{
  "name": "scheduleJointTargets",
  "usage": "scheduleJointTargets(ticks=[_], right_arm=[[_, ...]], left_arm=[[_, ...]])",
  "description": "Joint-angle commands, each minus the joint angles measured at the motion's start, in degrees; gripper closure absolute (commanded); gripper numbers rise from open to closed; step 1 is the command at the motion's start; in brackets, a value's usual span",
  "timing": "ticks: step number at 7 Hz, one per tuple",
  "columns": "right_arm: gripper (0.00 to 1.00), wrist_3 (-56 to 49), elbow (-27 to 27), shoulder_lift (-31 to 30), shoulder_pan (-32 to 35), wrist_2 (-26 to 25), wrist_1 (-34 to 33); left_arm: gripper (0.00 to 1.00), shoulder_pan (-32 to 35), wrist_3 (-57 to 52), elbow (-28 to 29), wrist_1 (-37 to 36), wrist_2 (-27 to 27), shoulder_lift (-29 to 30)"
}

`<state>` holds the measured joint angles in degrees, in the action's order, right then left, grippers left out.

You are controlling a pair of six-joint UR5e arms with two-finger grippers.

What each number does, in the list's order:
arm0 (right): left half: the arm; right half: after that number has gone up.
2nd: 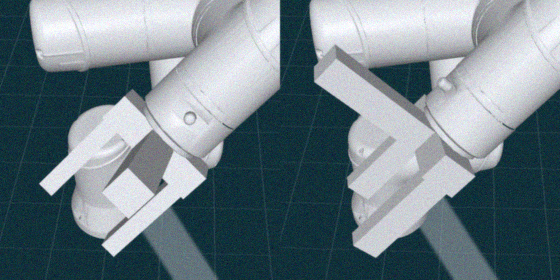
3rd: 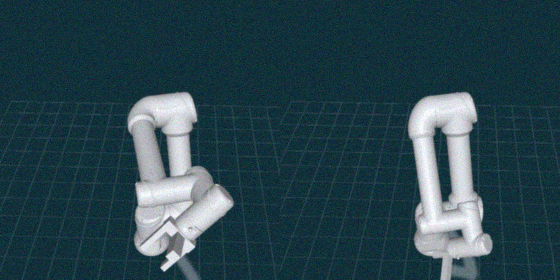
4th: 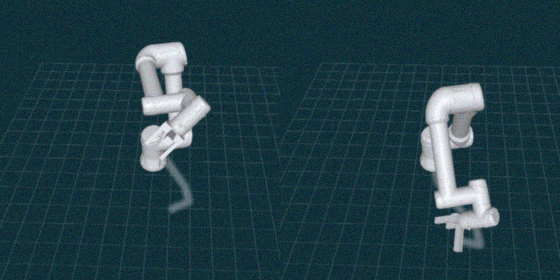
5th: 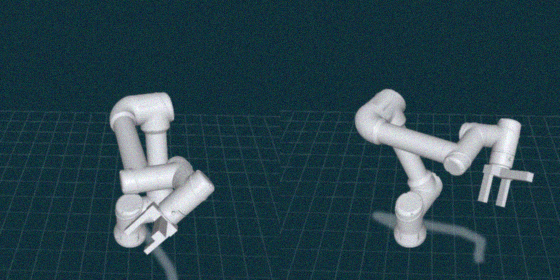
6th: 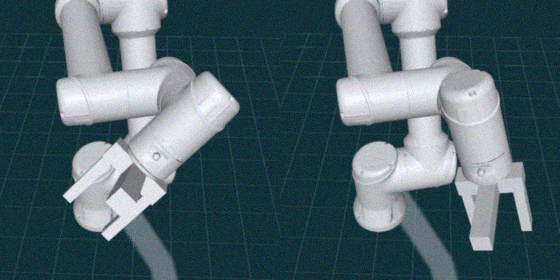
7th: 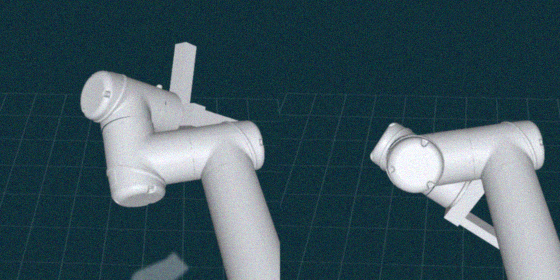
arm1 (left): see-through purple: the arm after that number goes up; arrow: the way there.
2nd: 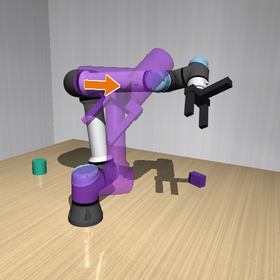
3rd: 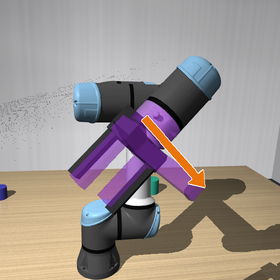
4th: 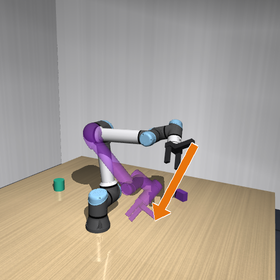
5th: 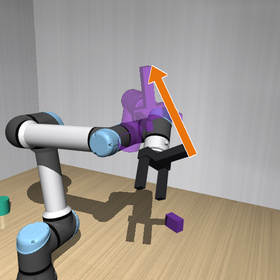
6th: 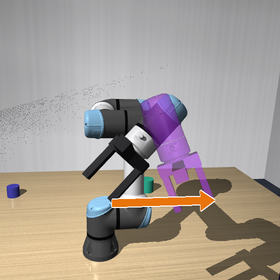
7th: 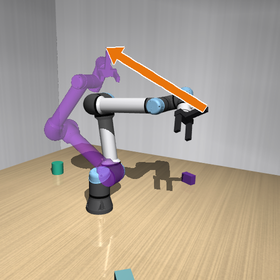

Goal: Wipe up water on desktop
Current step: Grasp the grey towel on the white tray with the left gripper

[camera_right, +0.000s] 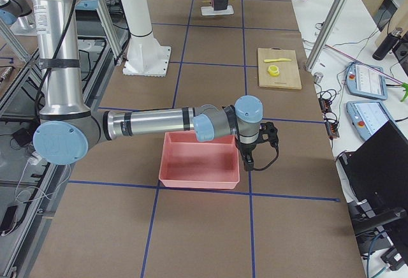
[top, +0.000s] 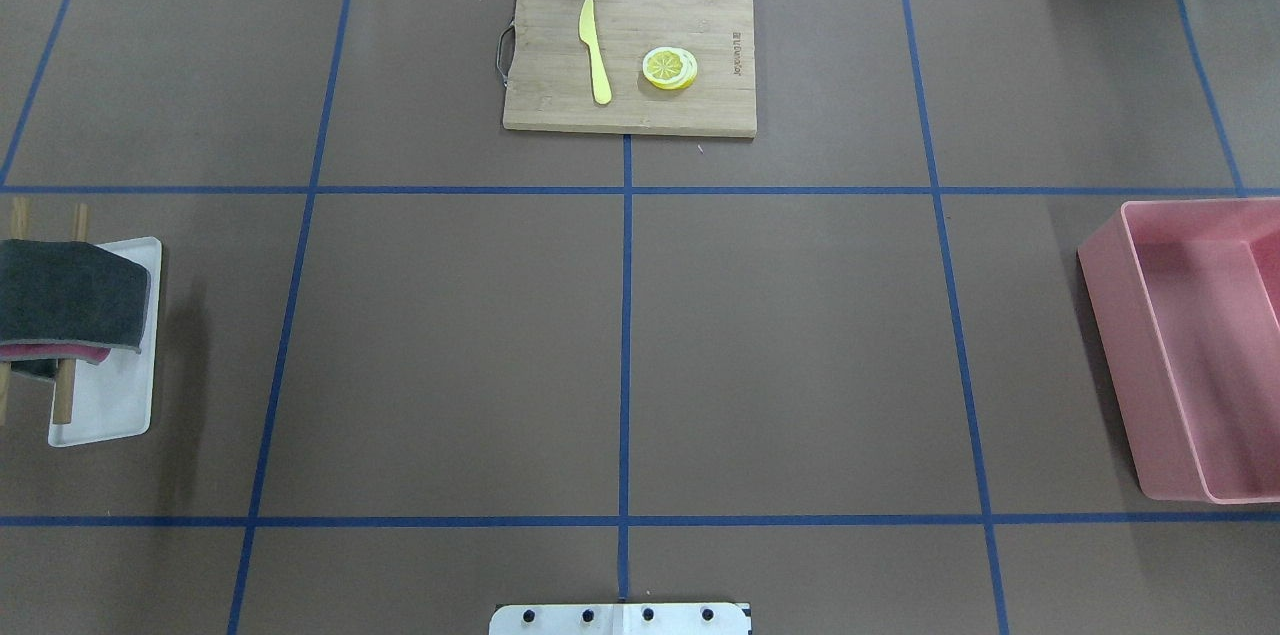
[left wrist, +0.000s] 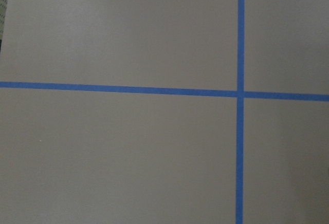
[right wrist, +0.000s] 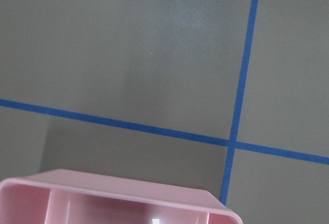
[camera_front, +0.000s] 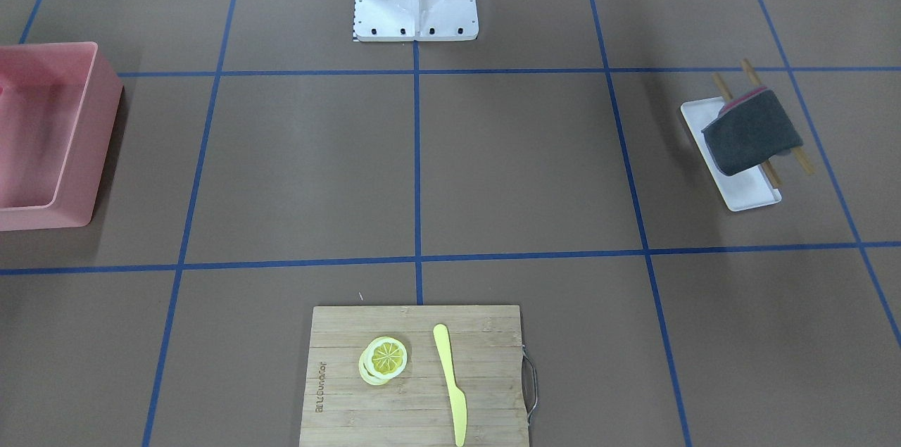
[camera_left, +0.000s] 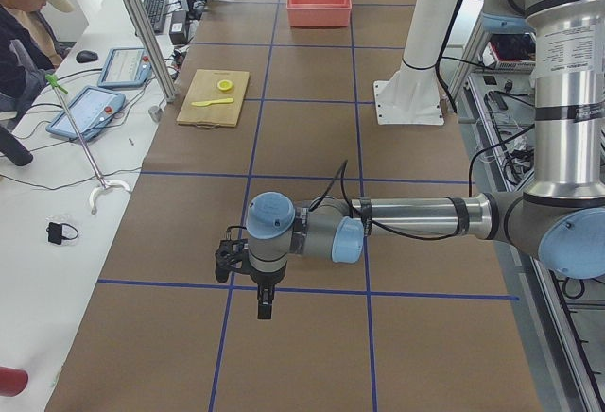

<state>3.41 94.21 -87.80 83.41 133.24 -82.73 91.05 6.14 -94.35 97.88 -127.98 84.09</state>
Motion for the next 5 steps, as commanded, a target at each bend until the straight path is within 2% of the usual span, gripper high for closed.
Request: scheduleJointTargets(ticks=[1, 3, 4, 5], right_arm=[[0.0, -3.5, 5.06, 0.61, 1.49, 0.09, -11.14], [0.0, -3.5, 5.55, 0.62, 1.5, 0.09, -11.66], [0.0, -3.5, 5.89, 0.53, 1.5, 0.26, -11.49], [0.0, -3.41, 6.77, -0.25, 1.5, 1.57, -11.23]], left_arm=[[0.02, 0.01, -0.78, -6.93, -9.05, 0.01, -1.28], [0.02, -0.08, -0.61, -8.21, -8.14, -1.12, -3.14], [0.02, -0.17, -0.17, -7.87, -8.23, -4.44, -3.05], [0.02, -0.17, -0.52, -8.83, -7.97, -5.17, -3.14]])
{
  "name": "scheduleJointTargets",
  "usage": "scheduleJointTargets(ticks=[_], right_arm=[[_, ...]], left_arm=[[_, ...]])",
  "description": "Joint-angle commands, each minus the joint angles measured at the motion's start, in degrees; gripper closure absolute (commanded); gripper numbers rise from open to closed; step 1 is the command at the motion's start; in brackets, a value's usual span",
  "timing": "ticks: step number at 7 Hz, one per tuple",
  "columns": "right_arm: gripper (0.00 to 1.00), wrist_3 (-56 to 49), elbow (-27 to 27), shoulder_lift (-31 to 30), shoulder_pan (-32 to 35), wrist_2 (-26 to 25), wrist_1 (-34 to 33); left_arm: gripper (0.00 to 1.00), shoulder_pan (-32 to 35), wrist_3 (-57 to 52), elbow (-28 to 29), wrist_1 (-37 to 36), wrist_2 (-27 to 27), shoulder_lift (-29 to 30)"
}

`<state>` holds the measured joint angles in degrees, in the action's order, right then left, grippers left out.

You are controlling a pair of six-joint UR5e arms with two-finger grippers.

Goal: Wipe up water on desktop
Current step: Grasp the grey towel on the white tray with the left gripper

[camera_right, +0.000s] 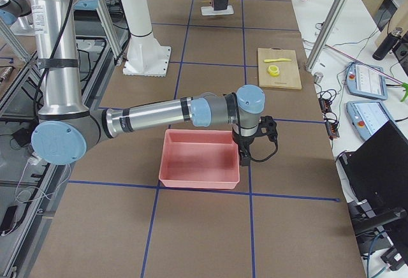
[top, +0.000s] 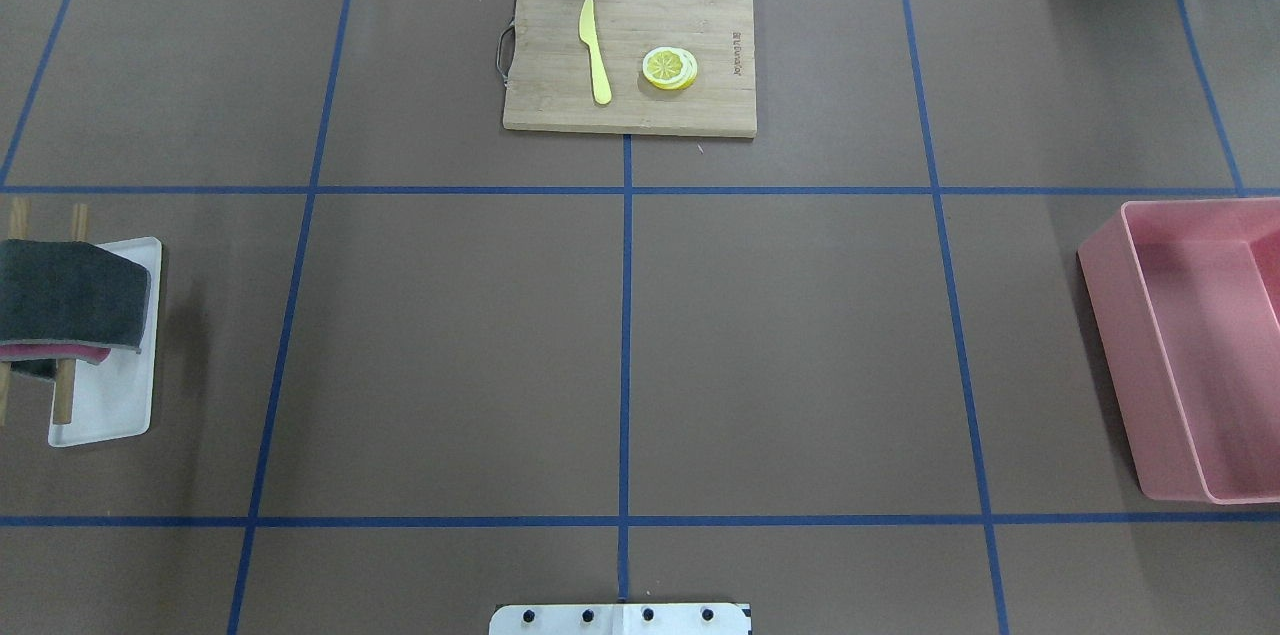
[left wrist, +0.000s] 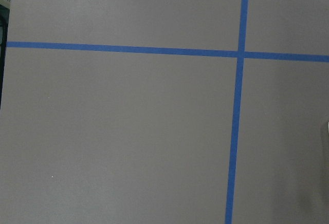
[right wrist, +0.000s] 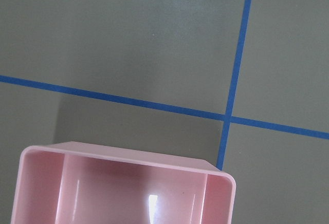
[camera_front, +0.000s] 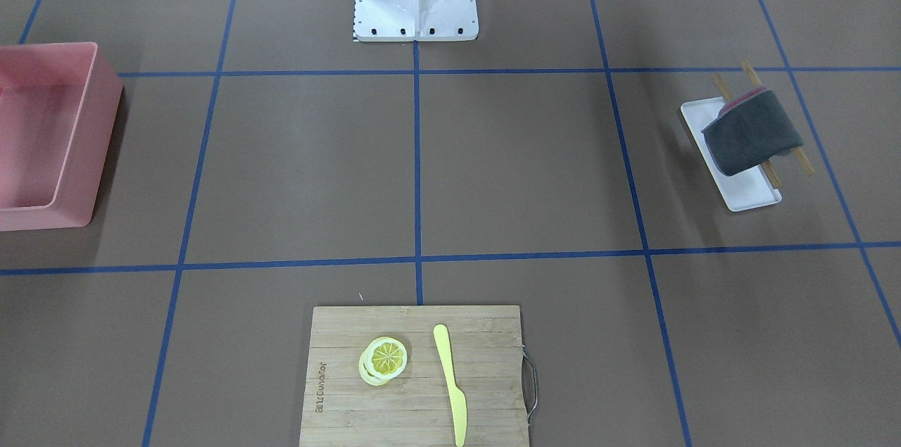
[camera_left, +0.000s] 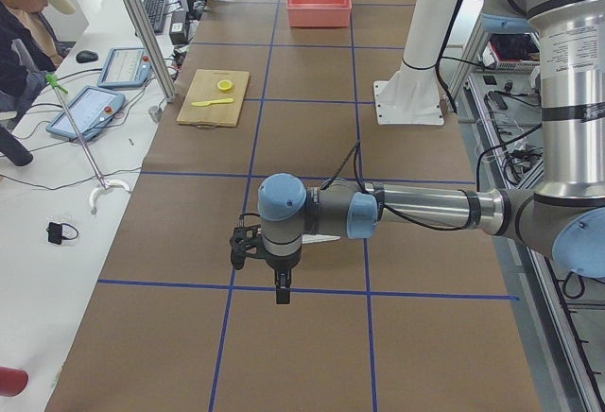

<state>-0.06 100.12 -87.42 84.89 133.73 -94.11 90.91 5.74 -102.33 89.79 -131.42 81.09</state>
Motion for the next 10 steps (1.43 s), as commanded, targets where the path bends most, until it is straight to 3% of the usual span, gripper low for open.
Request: scheduleJointTargets(ticks=[1, 3, 5, 7, 8, 10], right_arm=[[0.0, 0.15, 1.22, -1.26, -0.07, 2.58, 0.15], [0.0, -0.02, 0.96, -1.26, -0.07, 2.33, 0.15], [0.0, 0.24, 0.79, -1.79, -0.07, 4.07, 0.24], [0.0, 0.32, 1.13, -1.7, -0.42, 6.18, 0.33], [0.0, 0.32, 1.13, -1.7, -0.86, 7.85, 0.33], [0.0, 0.5, 1.13, -1.09, -2.61, 7.78, 0.33]], left_arm=[[0.02, -0.12, 0.15, -1.02, 0.55, -2.69, -0.14], [0.02, -0.12, 2.5, -0.94, 0.91, -4.27, 0.56], [0.02, -3.43, 15.35, -1.2, 3.61, -13.21, 2.05], [0.02, -14.38, 28.73, -5.83, 7.48, -10.72, 1.88], [0.02, -20.8, 32.63, -8.64, 7.76, -4.69, 1.54], [0.04, -23.92, 33.28, -8.85, 9.95, -4.55, 1.36]])
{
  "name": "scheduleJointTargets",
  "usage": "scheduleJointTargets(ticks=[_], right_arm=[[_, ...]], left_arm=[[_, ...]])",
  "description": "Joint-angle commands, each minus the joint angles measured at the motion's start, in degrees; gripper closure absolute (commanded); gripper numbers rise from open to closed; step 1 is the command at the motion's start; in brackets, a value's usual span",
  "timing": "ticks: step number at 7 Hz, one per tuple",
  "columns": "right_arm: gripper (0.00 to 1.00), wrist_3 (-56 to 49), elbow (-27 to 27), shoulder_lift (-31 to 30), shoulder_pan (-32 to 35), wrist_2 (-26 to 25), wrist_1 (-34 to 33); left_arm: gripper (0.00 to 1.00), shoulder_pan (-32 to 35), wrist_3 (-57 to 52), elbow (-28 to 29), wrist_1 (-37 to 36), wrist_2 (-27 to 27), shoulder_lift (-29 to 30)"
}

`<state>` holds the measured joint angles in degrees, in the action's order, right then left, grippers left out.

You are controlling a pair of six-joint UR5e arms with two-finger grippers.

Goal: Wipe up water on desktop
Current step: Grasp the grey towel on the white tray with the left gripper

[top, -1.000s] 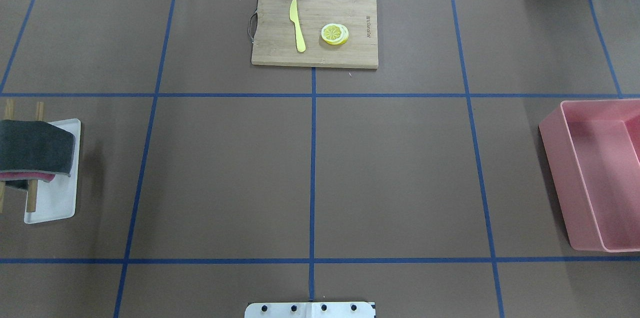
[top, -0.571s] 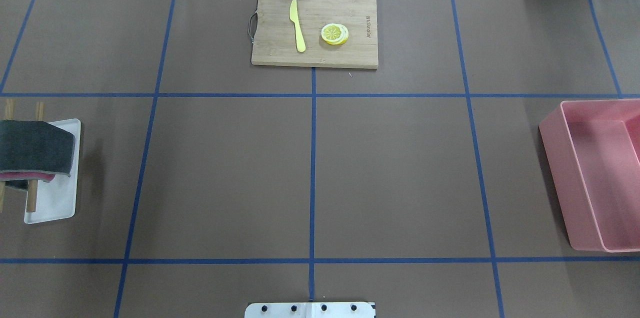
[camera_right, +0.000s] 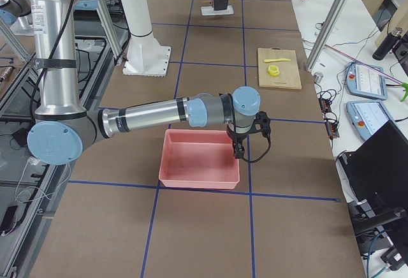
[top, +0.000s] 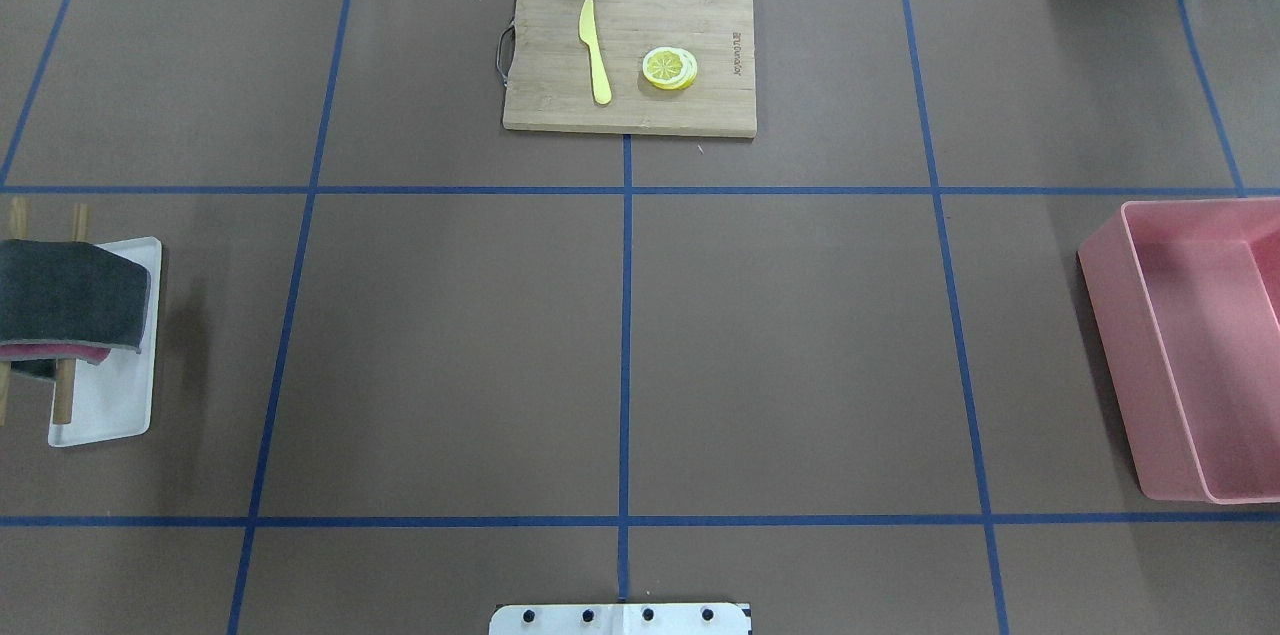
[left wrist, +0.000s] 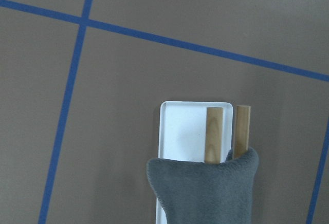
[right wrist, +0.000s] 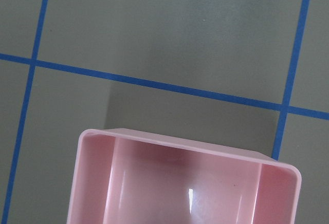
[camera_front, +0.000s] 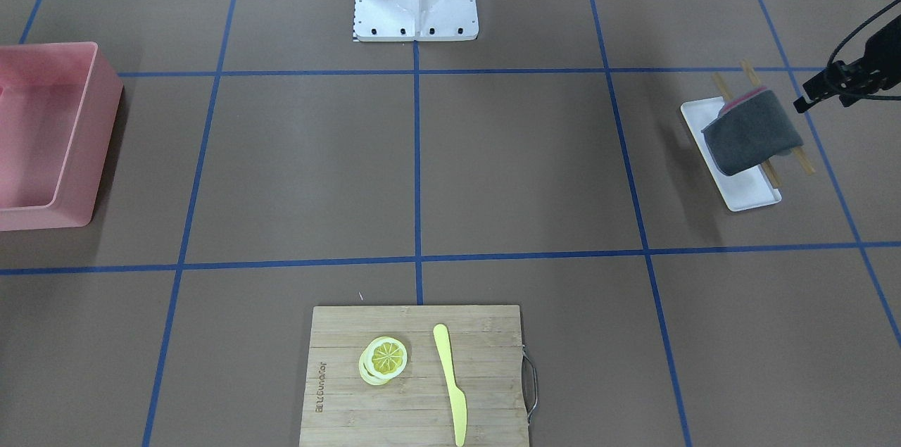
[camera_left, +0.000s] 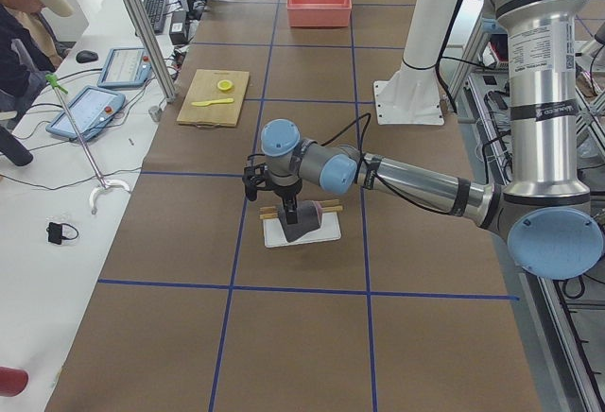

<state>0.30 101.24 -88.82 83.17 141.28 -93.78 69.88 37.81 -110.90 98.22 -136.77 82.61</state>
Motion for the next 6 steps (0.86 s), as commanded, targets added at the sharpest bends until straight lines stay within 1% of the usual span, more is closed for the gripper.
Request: scheduleJointTargets(ticks=[1, 2, 4, 5, 6], right_arm=[[0.0, 0.05, 0.01, 0.4, -1.51, 0.23, 0.0], [0.0, -0.04, 0.01, 0.41, -2.13, 0.23, 0.0], [0.0, -0.04, -0.08, 0.49, -2.49, 0.14, 0.09], [0.0, -0.04, 0.01, 0.49, -2.66, 0.14, 0.0], [0.0, -0.04, 0.01, 0.58, -2.75, 0.14, 0.0]], left_arm=[[0.03, -3.25, 1.65, -0.11, 3.71, 0.97, -2.17], [0.03, -3.78, 6.01, 1.46, 5.64, 0.89, -2.19], [0.03, -4.14, 6.58, 5.77, 11.18, 0.8, -2.02], [0.16, -4.14, 6.75, 5.78, 11.2, 0.8, -1.85], [0.45, -4.14, 6.75, 5.7, 11.11, 0.71, -1.76]])
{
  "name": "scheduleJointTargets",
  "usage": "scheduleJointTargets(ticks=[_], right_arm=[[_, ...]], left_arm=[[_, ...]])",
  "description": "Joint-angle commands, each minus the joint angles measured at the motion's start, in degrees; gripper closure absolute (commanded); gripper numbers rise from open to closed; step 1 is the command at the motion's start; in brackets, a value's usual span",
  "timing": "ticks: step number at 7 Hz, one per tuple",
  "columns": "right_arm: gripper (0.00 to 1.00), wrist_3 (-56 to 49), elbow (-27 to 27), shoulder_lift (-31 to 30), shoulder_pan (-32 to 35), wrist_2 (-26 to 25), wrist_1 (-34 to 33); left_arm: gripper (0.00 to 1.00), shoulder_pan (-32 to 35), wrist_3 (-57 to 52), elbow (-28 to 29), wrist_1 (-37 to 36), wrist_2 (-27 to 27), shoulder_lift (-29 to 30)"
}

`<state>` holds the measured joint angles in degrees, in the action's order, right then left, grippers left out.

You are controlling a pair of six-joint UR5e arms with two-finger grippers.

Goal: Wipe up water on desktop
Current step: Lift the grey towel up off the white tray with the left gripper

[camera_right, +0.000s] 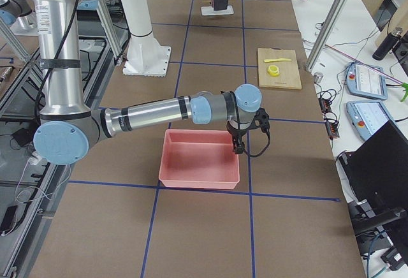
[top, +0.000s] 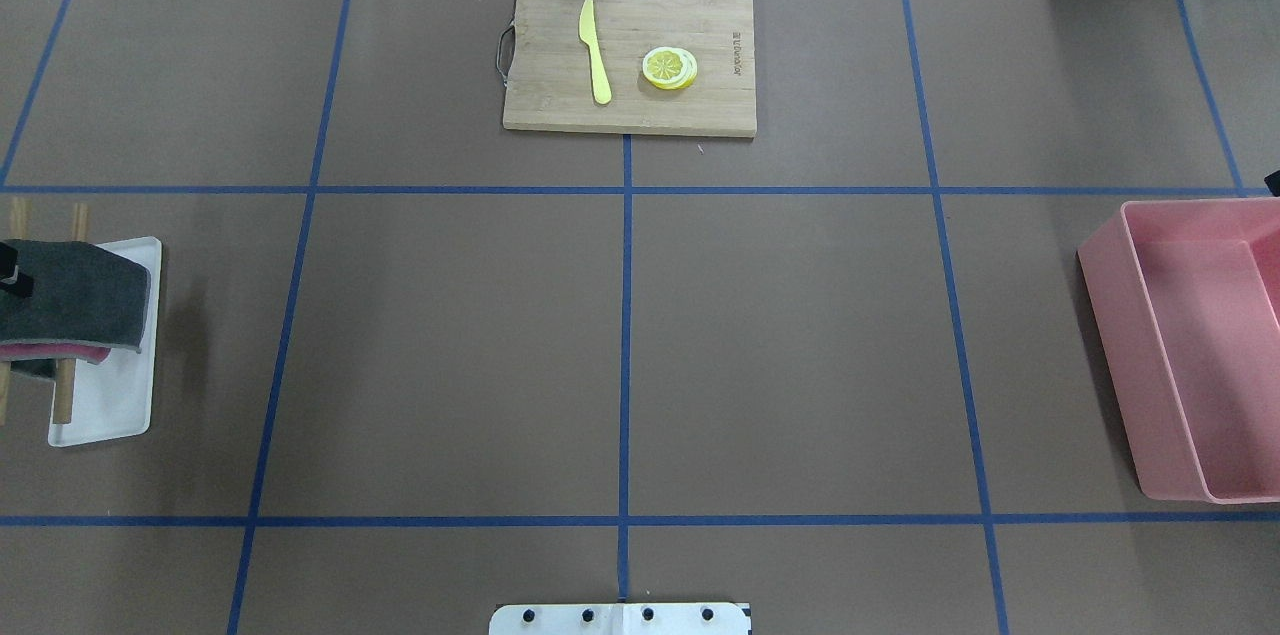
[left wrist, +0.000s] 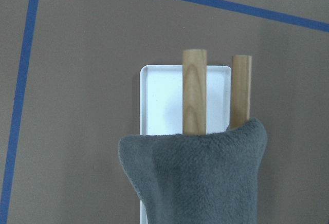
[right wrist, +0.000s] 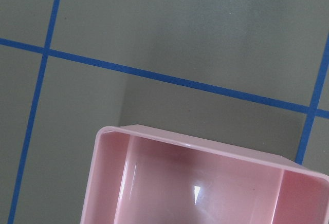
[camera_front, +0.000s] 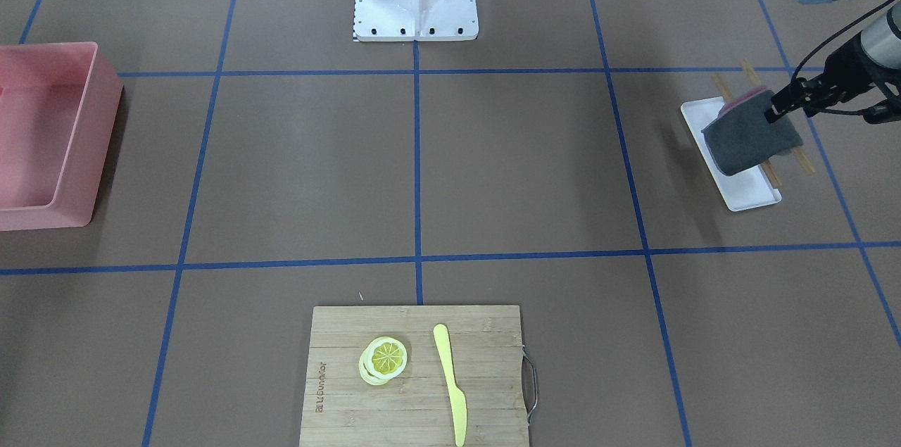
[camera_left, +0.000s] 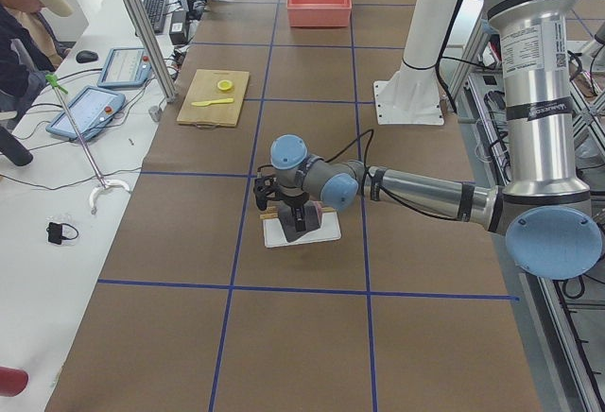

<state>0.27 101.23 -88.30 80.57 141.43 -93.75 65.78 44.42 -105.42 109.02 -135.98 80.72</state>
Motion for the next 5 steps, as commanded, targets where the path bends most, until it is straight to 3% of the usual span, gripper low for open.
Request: scheduleJointTargets(ticks=[1, 2, 3, 5], right_arm=[[0.0, 0.0, -0.06, -0.03, -0.15, -0.01, -0.03], [0.0, 0.08, 0.02, -0.03, -0.15, -0.01, 0.06], [0.0, 0.0, 0.02, -0.03, -0.15, -0.01, -0.03], [0.0, 0.17, 0.11, 0.15, -0.15, -0.01, -0.03]], left_arm=[[0.72, -0.04, 0.14, 0.04, 0.41, -0.16, 0.14], [0.91, -0.04, 0.22, -0.13, 0.32, -0.25, 0.14], [1.0, -0.04, 0.23, -0.13, 0.32, -0.94, 0.14], [1.0, 0.4, 0.23, -2.05, 0.23, -3.48, 0.23]])
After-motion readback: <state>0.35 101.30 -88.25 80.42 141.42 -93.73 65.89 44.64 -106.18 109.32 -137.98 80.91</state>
